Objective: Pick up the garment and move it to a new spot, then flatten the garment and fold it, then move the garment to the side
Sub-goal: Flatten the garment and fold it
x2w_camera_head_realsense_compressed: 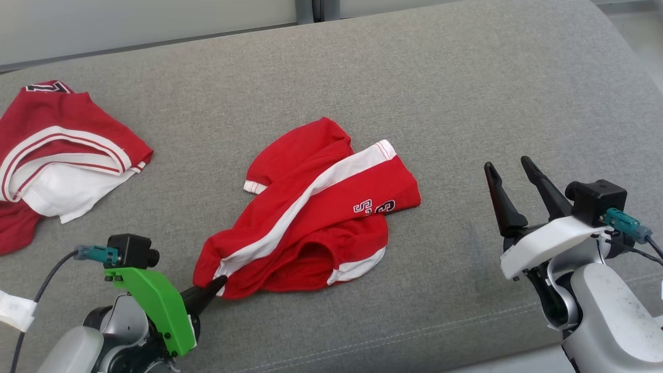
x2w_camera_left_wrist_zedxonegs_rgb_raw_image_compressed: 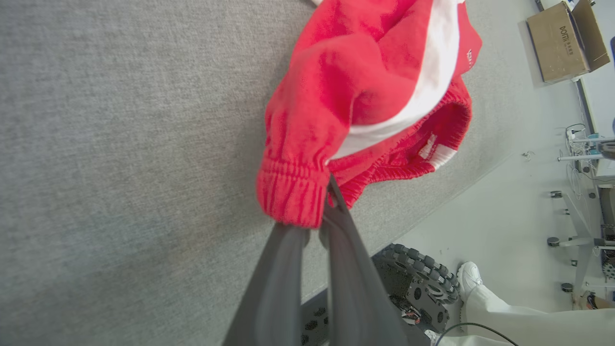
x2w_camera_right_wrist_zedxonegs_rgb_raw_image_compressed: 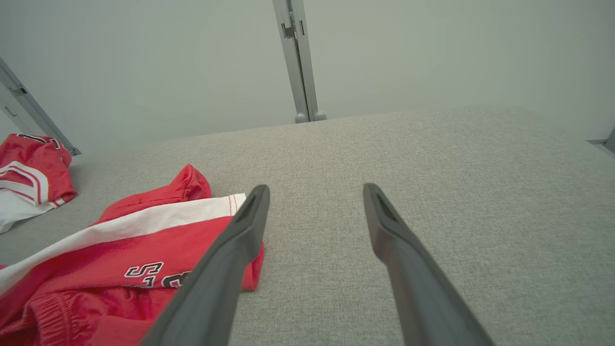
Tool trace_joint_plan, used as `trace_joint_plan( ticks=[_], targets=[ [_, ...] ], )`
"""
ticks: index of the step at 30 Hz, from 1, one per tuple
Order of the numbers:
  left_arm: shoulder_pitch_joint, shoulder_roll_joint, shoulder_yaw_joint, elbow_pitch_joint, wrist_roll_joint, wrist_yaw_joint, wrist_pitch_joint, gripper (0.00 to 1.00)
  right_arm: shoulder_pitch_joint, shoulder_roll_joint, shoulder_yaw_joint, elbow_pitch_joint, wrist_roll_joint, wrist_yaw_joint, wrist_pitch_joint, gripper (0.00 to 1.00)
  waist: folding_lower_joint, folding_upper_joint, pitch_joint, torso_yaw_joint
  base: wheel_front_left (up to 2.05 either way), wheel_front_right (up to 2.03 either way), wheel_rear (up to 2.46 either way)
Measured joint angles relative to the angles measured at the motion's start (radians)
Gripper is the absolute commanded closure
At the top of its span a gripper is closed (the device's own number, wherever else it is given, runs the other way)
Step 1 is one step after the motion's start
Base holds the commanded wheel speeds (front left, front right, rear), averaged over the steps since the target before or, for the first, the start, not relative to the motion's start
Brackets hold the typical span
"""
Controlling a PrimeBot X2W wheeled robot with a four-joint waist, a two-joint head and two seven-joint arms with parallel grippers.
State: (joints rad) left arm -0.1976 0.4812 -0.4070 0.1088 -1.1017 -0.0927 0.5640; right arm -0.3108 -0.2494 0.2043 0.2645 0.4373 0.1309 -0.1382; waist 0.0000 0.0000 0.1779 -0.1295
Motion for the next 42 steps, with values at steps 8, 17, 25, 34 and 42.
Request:
trace_joint_plan(
  ticks=[8,17,25,34,42],
  targets=[
    [-0.05,-0.023,-0.046,0.152,0.138,-0.01,-0.124,1.0,0.004,0.007,0.014,0.019,-0.009,0.0,0.0,0.0,0.0,0.0,-0.02,-0.004,0.0,0.0,0.0],
    [-0.088,-0.039,-0.087,0.253,0.24,-0.013,-0.226,0.0,0.018,0.011,0.029,0.035,-0.009,0.0,0.0,0.0,0.0,0.0,-0.059,0.008,0.0,0.0,0.0],
    [-0.066,-0.028,-0.073,0.206,0.292,0.007,-0.347,0.0,0.033,0.001,0.013,0.032,-0.02,0.0,0.0,0.0,0.0,0.0,-0.089,0.019,0.0,0.0,0.0],
    [0.01,-0.042,-0.023,0.075,0.375,0.129,-0.553,0.0,0.069,0.002,-0.047,-0.011,-0.076,0.0,0.016,0.0,0.0,0.0,-0.145,0.038,0.0,0.0,0.0],
    [0.066,-0.082,0.004,0.017,0.409,0.218,-0.662,0.0,0.096,0.02,-0.061,-0.081,-0.137,0.0,0.052,0.0,0.0,0.0,-0.194,0.048,0.0,0.0,0.0]
  ],
)
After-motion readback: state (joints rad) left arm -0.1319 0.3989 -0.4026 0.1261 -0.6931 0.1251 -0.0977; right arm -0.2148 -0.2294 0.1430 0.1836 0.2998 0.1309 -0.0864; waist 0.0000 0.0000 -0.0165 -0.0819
